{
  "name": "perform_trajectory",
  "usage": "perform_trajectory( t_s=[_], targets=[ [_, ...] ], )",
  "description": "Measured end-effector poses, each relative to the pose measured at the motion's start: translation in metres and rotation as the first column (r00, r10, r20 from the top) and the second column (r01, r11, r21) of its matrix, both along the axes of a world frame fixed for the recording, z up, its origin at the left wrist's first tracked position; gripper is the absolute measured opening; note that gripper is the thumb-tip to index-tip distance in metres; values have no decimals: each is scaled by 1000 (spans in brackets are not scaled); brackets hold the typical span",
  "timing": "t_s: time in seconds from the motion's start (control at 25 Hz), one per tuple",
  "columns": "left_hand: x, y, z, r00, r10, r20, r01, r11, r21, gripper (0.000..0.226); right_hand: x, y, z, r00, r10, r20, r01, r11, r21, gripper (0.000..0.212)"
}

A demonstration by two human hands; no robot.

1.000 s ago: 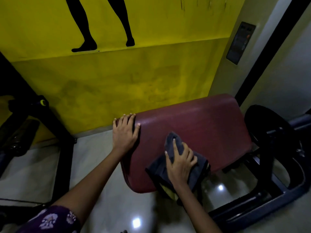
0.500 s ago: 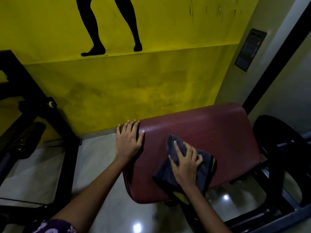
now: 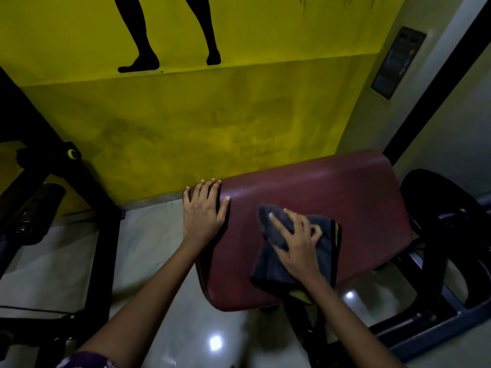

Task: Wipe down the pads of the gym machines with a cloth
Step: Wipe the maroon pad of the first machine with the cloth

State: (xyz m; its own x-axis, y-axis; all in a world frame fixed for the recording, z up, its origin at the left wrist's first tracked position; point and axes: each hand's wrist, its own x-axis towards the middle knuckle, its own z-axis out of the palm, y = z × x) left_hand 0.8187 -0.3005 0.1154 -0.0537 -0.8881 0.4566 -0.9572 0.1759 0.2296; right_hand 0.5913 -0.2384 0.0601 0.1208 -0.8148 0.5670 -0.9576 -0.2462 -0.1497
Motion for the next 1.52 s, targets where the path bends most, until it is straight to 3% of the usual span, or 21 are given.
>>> perform_trajectory(
  t_s=[0.08,0.16,0.28,0.4,0.48,0.56,0.64,0.72,0.8,0.96,1.04,1.16,1.28,1.4,1.52],
  targets=[
    [-1,1,0,1000,1,5,-1,1000,7,53,15,-30,22,967,-206,149,205,979,17,51],
    [0,0,-1,1000,-2,9,1,1000,4,52,39,-51,41,940,-271,208,271,962,30,53],
    [2,-1,-2,1000,0,-2,0,1000,-17,53,52,-43,38,999,-28,41,28,1000,-1,57],
    [-14,-2,5,987,79,-139,-79,997,4,57,6,-54,36,980,158,-116,-163,986,-28,60],
    [-35,3,6,982,73,-177,-69,997,26,57,-25,-78,46,999,36,-5,-36,999,-8,56],
    [-54,12,-1,992,56,-110,-53,998,32,60,-42,-95,62,969,-199,144,191,979,67,55],
    [-60,16,-8,996,79,-33,-79,997,13,61,-33,-103,69,930,-323,174,295,940,170,57],
    [-59,15,-9,994,107,-4,-107,994,2,60,-8,-97,69,967,-226,118,210,968,140,59],
    [-60,15,-9,992,124,12,-124,992,-6,58,4,-82,60,1000,-19,0,19,997,80,61],
    [-62,18,-9,991,131,-1,-131,991,-13,57,-48,-63,34,926,324,-192,-326,945,23,65],
    [-63,18,-8,990,139,-2,-139,990,-18,57,-74,-67,32,932,313,-184,-317,948,10,61],
    [-63,18,-9,990,142,-2,-142,989,-28,58,-56,-77,44,998,54,11,-54,998,43,56],
    [-65,17,-10,988,154,-5,-154,987,-41,58,-17,-70,55,989,-99,108,88,991,105,70],
    [-66,18,-11,987,160,-3,-160,986,-49,57,-13,-36,37,1000,18,12,-20,989,149,102],
    [-65,18,-11,988,154,-9,-154,987,-47,57,-48,-14,16,980,170,-102,-158,981,113,97]
  ],
)
